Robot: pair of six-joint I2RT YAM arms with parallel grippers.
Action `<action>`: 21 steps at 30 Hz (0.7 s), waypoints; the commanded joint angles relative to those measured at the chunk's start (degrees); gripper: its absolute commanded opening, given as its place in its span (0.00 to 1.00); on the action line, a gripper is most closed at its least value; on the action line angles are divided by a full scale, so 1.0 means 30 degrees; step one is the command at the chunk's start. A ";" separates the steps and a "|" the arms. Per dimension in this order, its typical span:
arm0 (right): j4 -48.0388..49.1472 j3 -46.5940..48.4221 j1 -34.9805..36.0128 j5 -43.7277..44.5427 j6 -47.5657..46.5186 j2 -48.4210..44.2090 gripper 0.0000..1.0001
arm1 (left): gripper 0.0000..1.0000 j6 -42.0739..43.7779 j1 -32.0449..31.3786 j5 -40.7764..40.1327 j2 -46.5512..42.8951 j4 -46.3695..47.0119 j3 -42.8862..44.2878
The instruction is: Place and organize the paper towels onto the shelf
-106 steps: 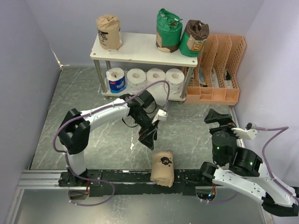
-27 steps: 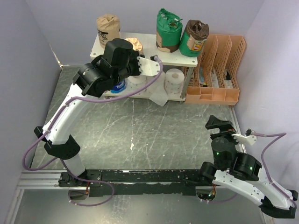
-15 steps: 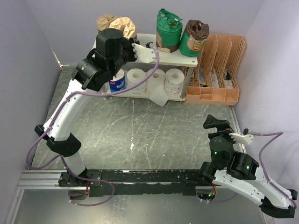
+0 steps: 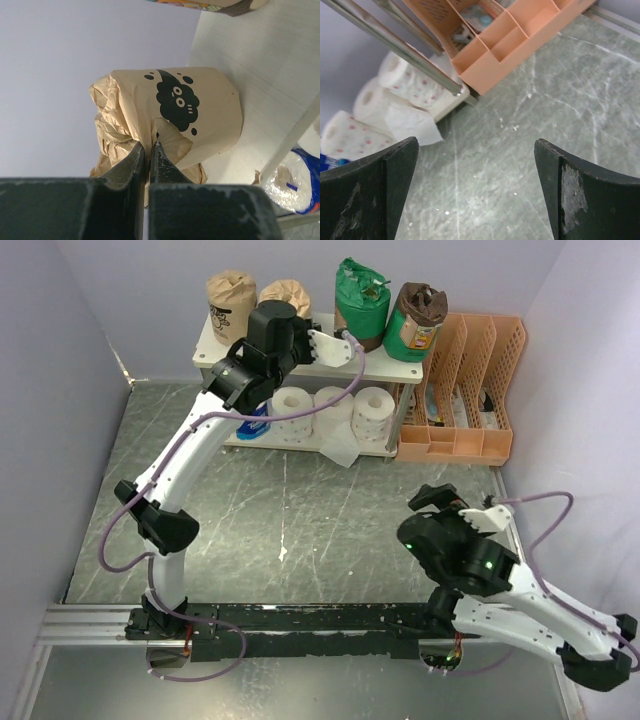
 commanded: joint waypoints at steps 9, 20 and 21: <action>-0.6578 0.2047 0.0070 -0.1176 0.9188 0.6669 1.00 | 0.51 0.0388 0.0086 0.0326 -0.0372 0.3689 0.0270; -0.5790 0.2608 0.0091 -0.1481 0.8204 0.7646 1.00 | 0.80 0.0704 -0.0477 -0.0724 -0.2108 0.6333 -0.0535; -0.5762 0.2642 0.0092 -0.1510 0.8149 0.7664 1.00 | 0.80 0.0721 -0.0661 -0.1029 -0.2440 0.7213 -0.0809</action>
